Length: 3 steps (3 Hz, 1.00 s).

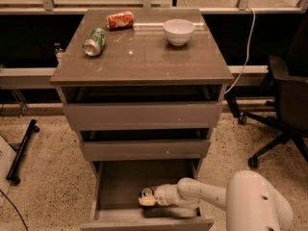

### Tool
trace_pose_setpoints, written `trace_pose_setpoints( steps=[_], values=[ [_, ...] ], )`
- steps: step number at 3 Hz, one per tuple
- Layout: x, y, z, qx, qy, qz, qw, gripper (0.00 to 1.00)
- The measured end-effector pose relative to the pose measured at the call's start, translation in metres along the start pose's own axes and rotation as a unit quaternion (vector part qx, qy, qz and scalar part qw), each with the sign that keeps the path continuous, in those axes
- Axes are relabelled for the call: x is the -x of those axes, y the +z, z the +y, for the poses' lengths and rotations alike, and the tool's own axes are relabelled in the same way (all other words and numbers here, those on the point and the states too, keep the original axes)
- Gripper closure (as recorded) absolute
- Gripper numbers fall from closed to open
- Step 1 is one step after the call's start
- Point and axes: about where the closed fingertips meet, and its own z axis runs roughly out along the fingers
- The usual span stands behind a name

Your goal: Pick pepsi can from bottom drawer and place on counter

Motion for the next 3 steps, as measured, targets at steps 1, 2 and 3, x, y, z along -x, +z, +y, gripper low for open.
trace_pose_setpoints(
  steps=[1, 2, 3],
  values=[
    [0.0000, 0.0000, 0.0000, 0.000, 0.000, 0.000, 1.0000, 1.00],
    [0.0000, 0.0000, 0.0000, 0.000, 0.000, 0.000, 1.0000, 1.00],
    [0.0009, -0.0008, 0.0005, 0.000, 0.000, 0.000, 1.0000, 1.00]
  ],
)
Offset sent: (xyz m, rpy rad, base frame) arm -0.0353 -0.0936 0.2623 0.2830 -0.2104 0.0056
